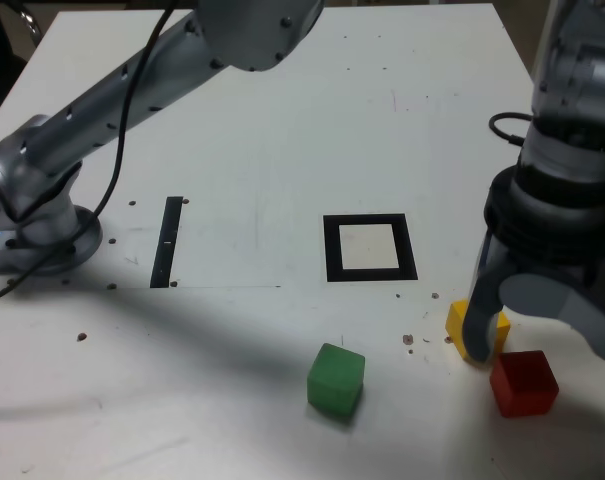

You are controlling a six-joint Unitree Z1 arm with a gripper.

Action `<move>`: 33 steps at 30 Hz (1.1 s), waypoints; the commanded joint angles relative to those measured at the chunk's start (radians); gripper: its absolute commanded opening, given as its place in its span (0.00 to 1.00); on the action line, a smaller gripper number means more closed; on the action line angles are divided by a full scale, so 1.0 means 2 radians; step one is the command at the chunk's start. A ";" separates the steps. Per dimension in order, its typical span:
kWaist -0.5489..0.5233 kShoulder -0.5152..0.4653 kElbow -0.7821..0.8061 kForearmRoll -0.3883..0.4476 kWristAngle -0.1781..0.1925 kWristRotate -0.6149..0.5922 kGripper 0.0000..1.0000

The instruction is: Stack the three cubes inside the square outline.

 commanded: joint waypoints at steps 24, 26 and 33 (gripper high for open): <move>-0.017 0.026 0.006 0.003 -0.041 -0.100 0.97; -0.015 0.033 -0.002 0.002 -0.044 -0.102 0.97; -0.008 0.052 -0.025 0.002 -0.048 -0.103 0.97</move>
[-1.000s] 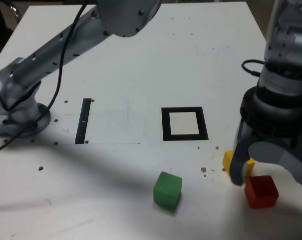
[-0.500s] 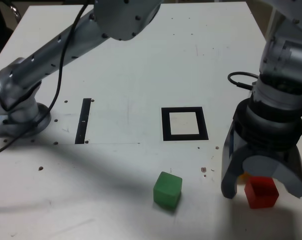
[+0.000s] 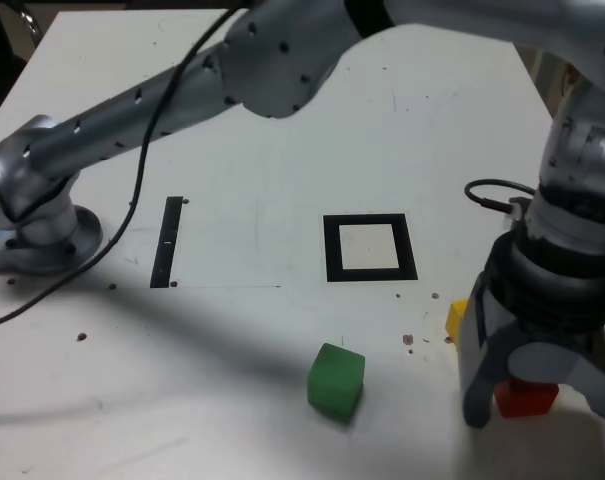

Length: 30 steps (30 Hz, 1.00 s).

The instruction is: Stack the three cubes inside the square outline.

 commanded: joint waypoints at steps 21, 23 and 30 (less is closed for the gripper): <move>0.016 0.027 -0.018 -0.003 -0.002 -0.025 0.47; 0.015 0.027 -0.019 -0.004 0.000 -0.029 0.37; 0.014 0.027 -0.019 -0.004 -0.002 -0.030 0.28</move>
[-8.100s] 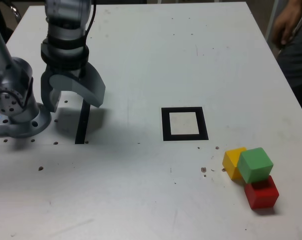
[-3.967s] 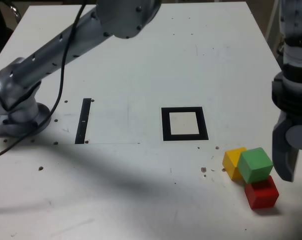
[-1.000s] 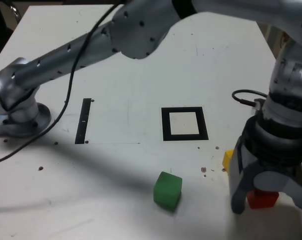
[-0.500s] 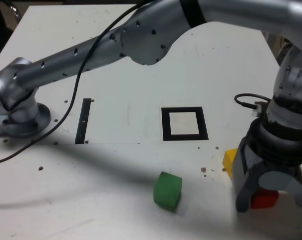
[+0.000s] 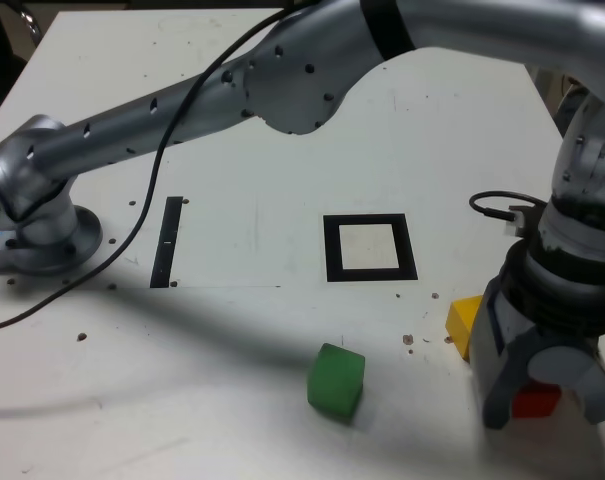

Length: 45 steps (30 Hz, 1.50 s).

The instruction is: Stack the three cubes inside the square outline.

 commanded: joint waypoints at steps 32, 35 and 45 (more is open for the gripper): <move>-0.017 -0.091 0.040 0.019 0.037 0.010 0.28; -0.017 -0.118 0.068 0.019 0.041 0.015 0.28; 0.003 -0.196 0.164 0.014 0.066 0.044 0.28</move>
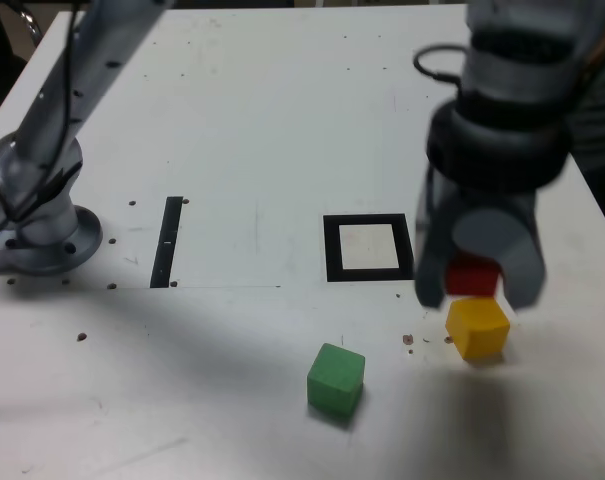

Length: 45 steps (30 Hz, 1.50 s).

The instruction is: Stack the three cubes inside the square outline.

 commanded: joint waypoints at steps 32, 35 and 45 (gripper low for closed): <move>0.139 -0.118 0.348 -0.209 -0.011 0.101 0.28; 0.148 -0.117 0.368 -0.226 -0.016 0.107 0.28; 0.167 -0.105 0.413 -0.272 -0.031 0.119 0.28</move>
